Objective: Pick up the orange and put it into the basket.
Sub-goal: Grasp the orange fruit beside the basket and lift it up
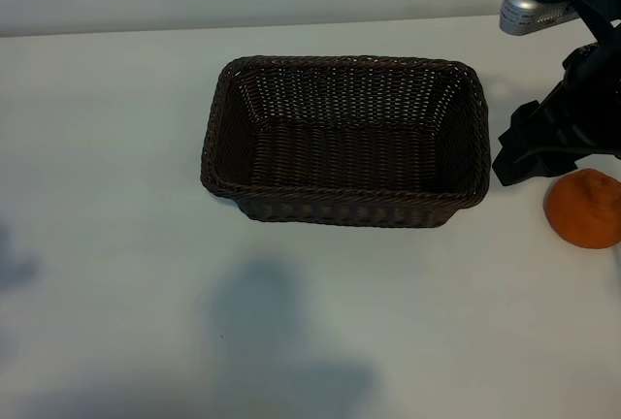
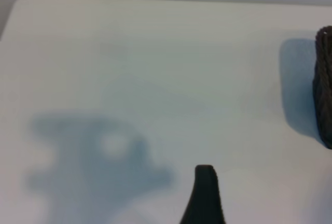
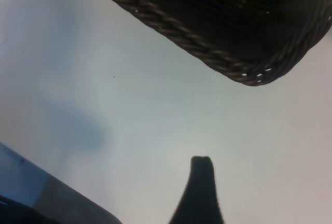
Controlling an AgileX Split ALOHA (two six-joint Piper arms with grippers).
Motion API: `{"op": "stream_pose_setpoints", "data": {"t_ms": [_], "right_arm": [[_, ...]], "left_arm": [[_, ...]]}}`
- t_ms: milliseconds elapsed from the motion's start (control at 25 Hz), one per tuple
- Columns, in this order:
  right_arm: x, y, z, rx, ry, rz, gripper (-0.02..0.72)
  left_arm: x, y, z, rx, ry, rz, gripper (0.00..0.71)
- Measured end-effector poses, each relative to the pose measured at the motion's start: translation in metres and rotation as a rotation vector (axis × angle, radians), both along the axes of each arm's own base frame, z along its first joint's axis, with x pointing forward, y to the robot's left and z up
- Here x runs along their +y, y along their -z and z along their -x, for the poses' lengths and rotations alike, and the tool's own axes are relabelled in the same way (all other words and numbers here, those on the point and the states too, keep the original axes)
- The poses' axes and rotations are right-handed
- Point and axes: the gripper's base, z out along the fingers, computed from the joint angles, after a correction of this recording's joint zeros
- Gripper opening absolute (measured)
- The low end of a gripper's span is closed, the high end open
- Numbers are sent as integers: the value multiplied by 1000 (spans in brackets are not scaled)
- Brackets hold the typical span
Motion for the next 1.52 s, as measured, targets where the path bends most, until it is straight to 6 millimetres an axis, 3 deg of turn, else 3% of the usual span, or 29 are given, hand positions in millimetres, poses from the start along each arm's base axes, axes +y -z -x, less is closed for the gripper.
{"op": "stream_pose_setpoints", "data": {"t_ms": [200, 680, 1040, 1520], "right_arm": [[0, 0, 0, 0, 0, 0, 587], [0, 0, 0, -1, 0, -1, 587], [0, 0, 0, -1, 0, -1, 587], [0, 0, 0, 3, 3, -2, 587]], "left_arm": [[-1, 16, 16, -21, -24, 7, 596], [-4, 95, 26, -5, 54, 4, 596], [-7, 99, 24, -27, 296, -58, 592], [3, 111, 25, -11, 164, -52, 586]]}}
